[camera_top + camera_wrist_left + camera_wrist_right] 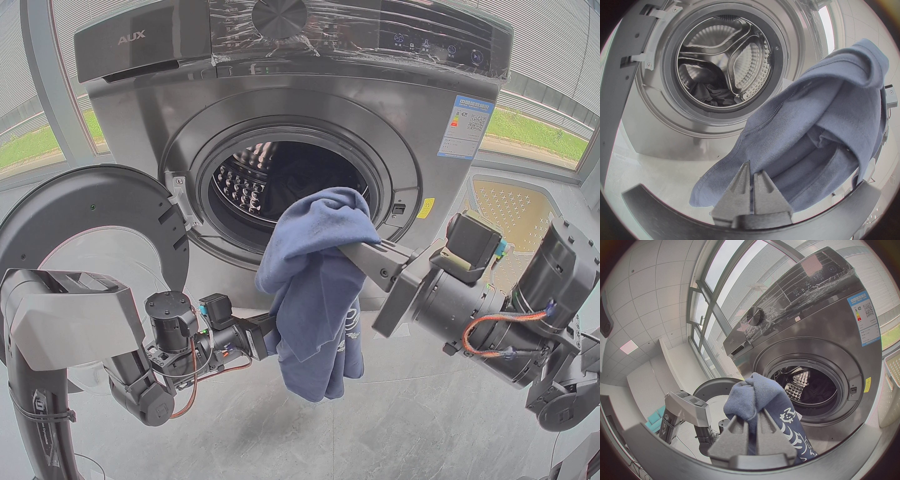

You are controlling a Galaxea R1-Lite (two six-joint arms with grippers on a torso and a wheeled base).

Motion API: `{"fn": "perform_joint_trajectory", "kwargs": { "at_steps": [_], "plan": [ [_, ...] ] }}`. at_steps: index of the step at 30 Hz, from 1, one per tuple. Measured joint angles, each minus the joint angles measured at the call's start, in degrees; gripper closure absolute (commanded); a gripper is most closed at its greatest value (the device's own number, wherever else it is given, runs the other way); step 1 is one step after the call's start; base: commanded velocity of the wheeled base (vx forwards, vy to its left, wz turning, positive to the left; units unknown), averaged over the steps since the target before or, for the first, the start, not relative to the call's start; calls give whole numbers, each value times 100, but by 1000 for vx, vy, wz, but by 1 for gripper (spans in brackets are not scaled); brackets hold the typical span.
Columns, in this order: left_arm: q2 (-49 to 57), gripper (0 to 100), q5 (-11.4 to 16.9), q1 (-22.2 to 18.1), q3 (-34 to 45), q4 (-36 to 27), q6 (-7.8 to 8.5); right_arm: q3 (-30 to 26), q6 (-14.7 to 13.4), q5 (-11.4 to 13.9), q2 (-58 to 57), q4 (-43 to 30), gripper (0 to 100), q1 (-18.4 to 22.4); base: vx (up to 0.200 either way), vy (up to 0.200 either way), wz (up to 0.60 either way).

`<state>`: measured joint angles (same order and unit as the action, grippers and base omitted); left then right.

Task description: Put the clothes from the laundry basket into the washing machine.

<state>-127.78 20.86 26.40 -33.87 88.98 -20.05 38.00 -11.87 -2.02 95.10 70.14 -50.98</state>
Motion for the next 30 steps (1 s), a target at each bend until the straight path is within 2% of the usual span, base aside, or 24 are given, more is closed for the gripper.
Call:
{"fn": "perform_joint_trajectory", "kwargs": {
  "at_steps": [6, 11, 17, 23, 30],
  "plan": [
    [380, 100, -206, -100, 137, -5, 33, -7, 0, -7, -4, -5, 100, 49, 0, 0, 0],
    [1124, 100, -354, -234, 440, -13, 145, -11, -6, -33, -6, -40, 100, 138, 0, 0, 0],
    [2031, 100, -417, -329, 868, -27, 189, -24, -6, -51, -15, -68, 100, 302, 0, 0, 0],
    [2983, 100, -441, -411, 1264, -51, 210, -68, 2, -65, -61, -88, 100, 674, 0, 0, 0],
    [3690, 100, -447, -581, 1292, -93, 202, -223, 41, -65, -172, -150, 100, 1124, 0, 0, 0]
  ]
}}
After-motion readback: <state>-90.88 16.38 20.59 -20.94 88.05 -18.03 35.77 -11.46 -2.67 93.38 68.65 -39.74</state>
